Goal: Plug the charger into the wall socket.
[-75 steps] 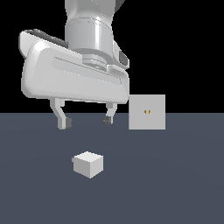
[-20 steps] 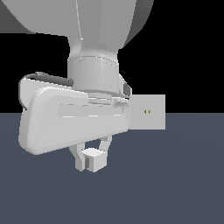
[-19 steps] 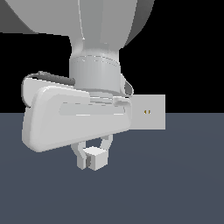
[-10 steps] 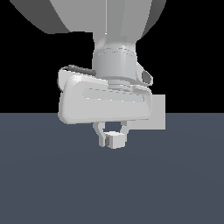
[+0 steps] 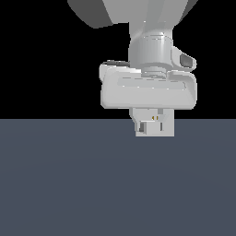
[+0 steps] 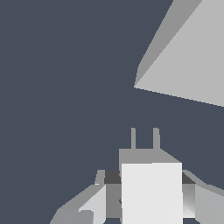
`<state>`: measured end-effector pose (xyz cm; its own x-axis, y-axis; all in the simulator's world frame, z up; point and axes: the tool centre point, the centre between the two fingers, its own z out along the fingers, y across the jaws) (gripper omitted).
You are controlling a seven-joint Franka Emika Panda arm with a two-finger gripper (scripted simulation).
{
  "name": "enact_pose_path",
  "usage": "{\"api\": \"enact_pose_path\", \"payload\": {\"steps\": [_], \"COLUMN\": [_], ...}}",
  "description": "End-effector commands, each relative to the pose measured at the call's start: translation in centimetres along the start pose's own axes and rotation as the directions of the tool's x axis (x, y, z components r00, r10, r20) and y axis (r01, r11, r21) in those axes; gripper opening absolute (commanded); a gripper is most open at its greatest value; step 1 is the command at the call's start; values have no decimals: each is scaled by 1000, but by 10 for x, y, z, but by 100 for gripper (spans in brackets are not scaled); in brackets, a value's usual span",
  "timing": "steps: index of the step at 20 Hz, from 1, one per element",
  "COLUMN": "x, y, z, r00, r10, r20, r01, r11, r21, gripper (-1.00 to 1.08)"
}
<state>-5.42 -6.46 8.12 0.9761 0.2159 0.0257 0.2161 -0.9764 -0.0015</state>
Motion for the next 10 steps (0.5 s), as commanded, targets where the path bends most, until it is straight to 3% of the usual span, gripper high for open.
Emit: {"api": "enact_pose_path", "payload": {"steps": [1,10], "x": [-2,-8], "y": [12,33], "z": [-7,-19], "r00": [997,978], "r10": [74,206], "r20": [1,1], "r01": [-74,-206], "r11": [997,978], "r21": [-2,-6], "gripper": [-100,-100]}}
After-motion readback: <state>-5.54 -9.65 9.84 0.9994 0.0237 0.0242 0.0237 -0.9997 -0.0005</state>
